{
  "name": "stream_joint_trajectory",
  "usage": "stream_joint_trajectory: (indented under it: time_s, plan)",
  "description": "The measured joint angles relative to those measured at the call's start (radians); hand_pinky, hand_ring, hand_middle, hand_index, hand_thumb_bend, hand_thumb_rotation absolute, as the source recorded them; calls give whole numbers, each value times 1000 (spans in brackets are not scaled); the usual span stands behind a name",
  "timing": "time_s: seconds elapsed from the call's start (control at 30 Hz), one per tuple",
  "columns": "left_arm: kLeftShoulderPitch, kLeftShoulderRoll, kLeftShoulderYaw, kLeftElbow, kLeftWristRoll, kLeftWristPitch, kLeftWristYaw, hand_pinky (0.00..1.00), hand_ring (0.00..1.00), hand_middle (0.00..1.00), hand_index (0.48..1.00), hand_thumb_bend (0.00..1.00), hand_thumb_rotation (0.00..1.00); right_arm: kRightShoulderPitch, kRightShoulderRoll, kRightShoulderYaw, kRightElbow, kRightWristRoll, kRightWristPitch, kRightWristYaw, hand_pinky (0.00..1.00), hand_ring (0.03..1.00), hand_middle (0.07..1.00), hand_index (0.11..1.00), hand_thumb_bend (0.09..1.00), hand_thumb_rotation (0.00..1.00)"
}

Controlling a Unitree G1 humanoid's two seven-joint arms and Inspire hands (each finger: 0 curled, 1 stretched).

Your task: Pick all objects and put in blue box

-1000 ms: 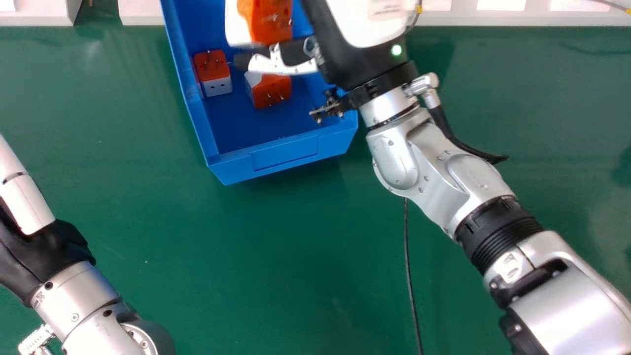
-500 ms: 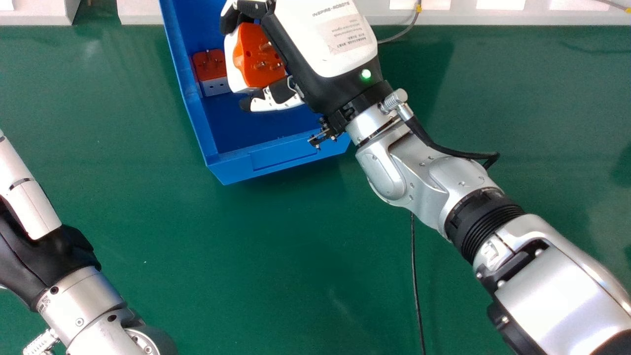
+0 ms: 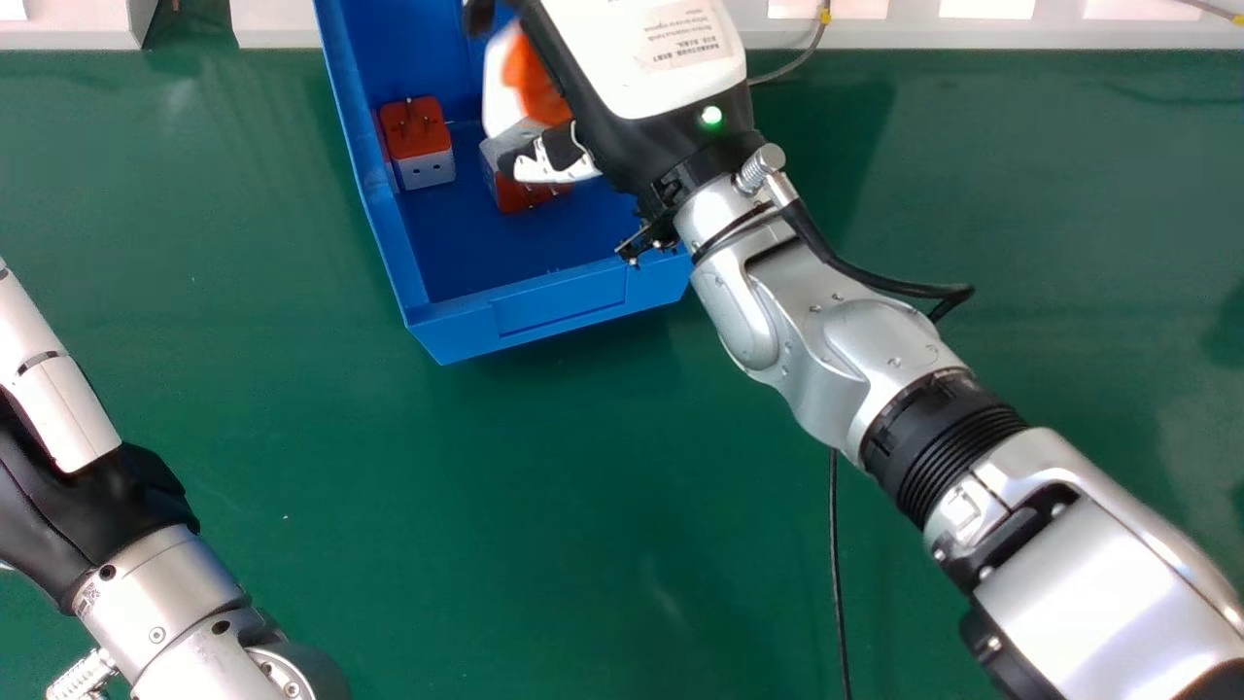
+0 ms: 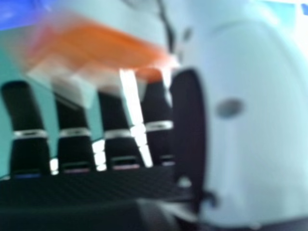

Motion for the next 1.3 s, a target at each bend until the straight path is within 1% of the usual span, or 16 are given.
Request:
stream_joint_trajectory:
  time_s: [0.43,0.53,0.6,0.67,0.7,0.73,0.77,0.8,0.87,0.9,0.97,1.03,1.07,1.13,1.23,1.3]
  plan:
    - [1,0,-1,-2,0,1,2,984,1000,1000,988,502,881,13,-1,2,-33,0,12,15,1000,1000,1000,1000,1000,221]
    - [6,0,-8,-6,0,1,3,979,1000,1000,987,498,874,46,-8,-6,-86,12,15,23,1000,1000,1000,1000,1000,255]
    - [8,0,-16,-11,0,1,3,978,1000,1000,987,495,873,88,-12,-35,-159,63,-8,38,1000,1000,1000,1000,1000,281]
    - [15,1,-23,-16,0,1,4,978,1000,1000,989,496,865,184,-21,-91,-311,162,-48,85,1000,1000,1000,1000,975,381]
    - [20,1,-24,-16,0,0,5,978,1000,1000,989,496,865,214,-24,-103,-346,184,-62,95,1000,1000,1000,1000,975,381]
    - [24,1,-35,-20,0,-3,5,978,1000,1000,989,496,865,275,-32,-132,-416,230,-75,116,1000,1000,1000,1000,975,381]
    - [26,3,-36,-20,-1,-1,5,978,1000,1000,989,496,865,306,-32,-145,-447,255,-86,125,1000,1000,1000,1000,975,381]
    - [28,4,-40,-20,0,-1,4,975,997,998,983,507,845,377,-31,-169,-525,324,-110,150,973,1000,1000,1000,906,544]
    - [40,5,-44,-20,0,0,4,964,990,990,968,536,799,525,-22,-207,-666,447,-136,193,938,986,1000,1000,841,784]
    - [48,5,-44,-20,-1,0,4,964,990,990,968,536,799,595,-16,-221,-721,497,-144,208,938,986,1000,1000,841,784]
    - [63,5,-53,-20,0,0,0,956,995,996,971,561,800,766,3,-250,-828,627,-174,234,910,974,1000,1000,781,915]
    - [83,5,-65,-22,-1,1,-8,978,999,999,982,551,815,947,38,-264,-897,722,-243,235,901,984,1000,1000,727,944]
    - [97,5,-72,-26,-2,2,-17,982,999,999,984,549,819,1052,62,-265,-921,759,-292,227,899,985,1000,1000,720,948]
    - [111,4,-81,-34,-12,4,-32,993,1000,1000,995,540,834,1189,105,-262,-936,777,-362,207,913,993,1000,1000,706,969]
    - [113,4,-88,-43,-31,19,-57,998,1000,1000,999,544,845,1260,112,-254,-936,754,-411,198,949,998,1000,1000,708,989]
    - [113,4,-93,-43,-32,25,-67,1000,1000,1000,1000,554,848,1260,112,-253,-940,731,-429,202,968,1000,1000,1000,708,997]
